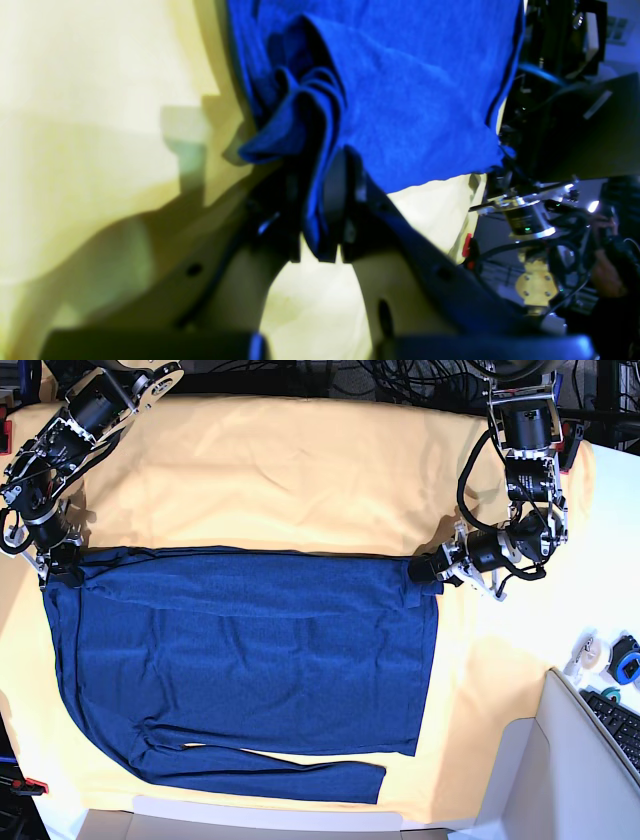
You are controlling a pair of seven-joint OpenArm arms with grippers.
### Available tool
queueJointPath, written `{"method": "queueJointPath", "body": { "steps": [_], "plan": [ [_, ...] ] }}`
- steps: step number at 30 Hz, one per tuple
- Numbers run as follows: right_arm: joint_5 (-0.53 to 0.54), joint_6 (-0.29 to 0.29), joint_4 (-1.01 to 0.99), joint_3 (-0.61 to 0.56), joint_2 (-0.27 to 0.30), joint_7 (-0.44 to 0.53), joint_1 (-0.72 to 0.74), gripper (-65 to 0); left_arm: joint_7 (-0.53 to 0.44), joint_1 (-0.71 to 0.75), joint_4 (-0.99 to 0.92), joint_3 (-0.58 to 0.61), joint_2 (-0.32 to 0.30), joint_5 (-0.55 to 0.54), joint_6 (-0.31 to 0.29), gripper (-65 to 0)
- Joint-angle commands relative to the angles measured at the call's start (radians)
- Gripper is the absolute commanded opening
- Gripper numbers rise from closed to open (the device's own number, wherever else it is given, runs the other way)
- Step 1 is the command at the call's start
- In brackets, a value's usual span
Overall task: Fold the T-shirt properly
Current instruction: 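Pull the held collar edge back away from the hem, stretching the shirt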
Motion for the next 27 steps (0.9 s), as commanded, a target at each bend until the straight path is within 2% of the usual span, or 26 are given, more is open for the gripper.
{"method": "queueJointPath", "body": {
  "steps": [1,4,9,15,19,27],
  "plan": [
    [-0.025,-0.023,-0.003,0.001,-0.003,-0.033,-0.016,-65.0,-0.007,-0.013,0.013,0.006,-0.009,-0.024,-0.002,-64.4],
    [-0.025,-0.023,-0.003,0.001,-0.001,-0.076,-0.023,-65.0,-0.004,0.004,0.024,0.000,-0.009,-0.029,-0.002,-65.0],
    [-0.020,-0.022,0.057,0.003,0.035,-0.102,-0.070,-65.0,-0.002,0.065,0.157,-0.002,-0.010,-0.026,0.004,-65.0],
    [-0.020,-0.022,0.197,0.001,0.094,-0.102,-0.159,-65.0,-0.002,0.159,0.280,-0.008,-0.079,-0.029,0.004,-65.0],
    [-0.020,-0.022,0.249,0.003,0.130,-0.102,-0.227,-65.0,-0.002,0.256,0.360,-0.054,-0.089,-0.029,0.004,-65.0],
    [-0.019,-0.022,0.361,0.003,0.130,-0.102,-0.377,-65.0,-0.001,0.435,0.496,-0.163,-0.090,-0.029,0.001,-65.0]
  ]
}}
